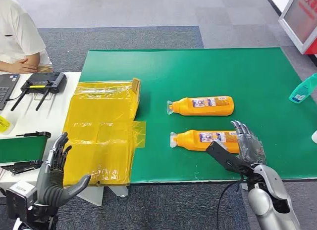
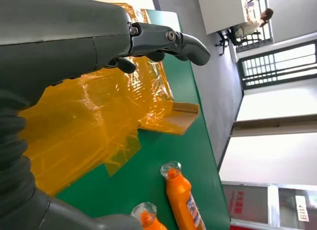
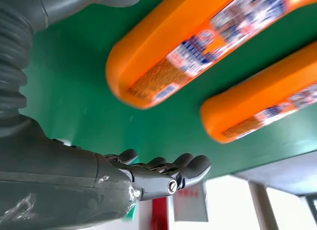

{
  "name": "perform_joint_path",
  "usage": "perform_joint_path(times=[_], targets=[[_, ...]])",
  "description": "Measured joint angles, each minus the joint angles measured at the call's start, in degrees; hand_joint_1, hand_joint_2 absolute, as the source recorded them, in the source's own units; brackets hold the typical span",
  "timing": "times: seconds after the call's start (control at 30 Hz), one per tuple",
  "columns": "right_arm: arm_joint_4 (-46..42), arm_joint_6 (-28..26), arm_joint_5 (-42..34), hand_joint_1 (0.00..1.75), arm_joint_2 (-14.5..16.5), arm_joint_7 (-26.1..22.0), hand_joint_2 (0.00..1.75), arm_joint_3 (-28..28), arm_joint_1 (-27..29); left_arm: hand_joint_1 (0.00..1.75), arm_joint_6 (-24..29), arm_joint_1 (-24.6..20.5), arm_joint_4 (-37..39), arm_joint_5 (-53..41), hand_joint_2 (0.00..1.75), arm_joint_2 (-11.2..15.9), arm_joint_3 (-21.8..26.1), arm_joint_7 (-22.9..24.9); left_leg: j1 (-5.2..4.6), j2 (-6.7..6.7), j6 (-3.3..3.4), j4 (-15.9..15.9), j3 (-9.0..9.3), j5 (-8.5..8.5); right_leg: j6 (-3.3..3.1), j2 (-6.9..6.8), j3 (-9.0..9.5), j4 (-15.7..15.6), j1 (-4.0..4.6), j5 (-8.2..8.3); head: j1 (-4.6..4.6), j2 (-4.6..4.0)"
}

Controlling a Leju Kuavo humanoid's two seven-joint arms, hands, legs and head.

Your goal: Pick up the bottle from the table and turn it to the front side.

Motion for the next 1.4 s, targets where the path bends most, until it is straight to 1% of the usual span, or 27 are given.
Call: perform_joint_path(times=[0.07, 0.17, 0.4, 0.77, 0.93, 1.07, 1.2, 1.4], targets=[[1.14, 0.06, 1.79, 0.0, -0.6, 0.66, 1.75, 1.16, -1.25, 0.0, 0.05, -0.09, 0.01, -0.15, 1.75, -0.04, 0.01, -0.01, 0.0, 0.01, -0.01, 0.0, 0.02, 0.01, -0.02, 0.01, -0.01, 0.0, 0.0, 0.02, -0.01, 0.0], [4.78, 0.19, 4.56, 0.0, -2.18, 1.77, 1.75, 4.32, -4.71, 0.0, 0.41, -0.45, 0.02, -0.78, 1.75, -0.11, 0.01, -0.14, 0.01, 0.02, -0.01, 0.0, 0.04, 0.06, -0.04, 0.0, -0.02, 0.0, 0.01, 0.04, -0.01, 0.0], [9.79, 0.54, 4.85, 0.0, -4.24, 1.91, 1.75, 7.68, -8.52, 0.0, 0.73, -0.73, 0.02, -1.19, 1.75, -0.1, -0.04, -0.28, 0.0, 0.01, 0.03, 0.0, 0.02, 0.11, -0.02, -0.01, -0.02, 0.0, 0.0, 0.06, -0.01, 0.0], [14.0, 3.95, 1.48, 0.0, -8.09, 2.08, 1.75, 10.85, -11.05, 0.0, 1.68, -0.61, 0.02, -2.13, 1.75, 0.39, -0.45, -0.31, 0.0, 0.0, 0.05, 0.0, 0.0, 0.1, -0.02, -0.02, -0.02, 0.0, 0.0, 0.06, -0.01, 0.0], [15.63, 7.33, -2.67, 0.0, -11.18, 2.25, 1.75, 12.3, -12.67, 0.0, 1.49, -0.57, 0.02, -1.6, 1.75, 0.66, -0.44, -0.57, 0.0, 0.0, 0.04, 0.0, 0.0, 0.11, 0.02, -0.02, -0.01, 0.0, 0.0, 0.09, -0.01, 0.0], [17.06, 8.54, -4.6, 0.0, -13.05, 1.89, 1.75, 13.48, -14.39, 0.0, 1.31, -0.58, 0.02, -1.19, 1.75, 0.86, -0.59, -0.81, 0.0, 0.0, 0.05, 0.01, 0.0, 0.11, 0.04, -0.02, -0.01, 0.0, -0.01, 0.1, -0.01, 0.0], [18.51, 8.72, -5.38, 0.0, -13.85, 1.86, 1.75, 14.78, -15.94, 0.0, 1.31, -0.64, 0.03, -1.06, 1.75, 1.03, -1.26, -0.86, 0.0, 0.0, 0.04, 0.01, 0.0, 0.11, 0.05, -0.01, -0.02, 0.0, -0.01, 0.1, -0.01, 0.0], [22.02, 8.13, -5.57, 0.0, -13.87, 2.07, 1.75, 17.13, -18.43, 0.0, 1.66, -0.93, 0.45, -1.07, 1.75, 1.34, -2.64, -0.84, 0.0, 0.0, 0.03, 0.01, 0.0, 0.12, 0.05, -0.01, -0.01, 0.0, -0.01, 0.11, 0.0, 0.0]])
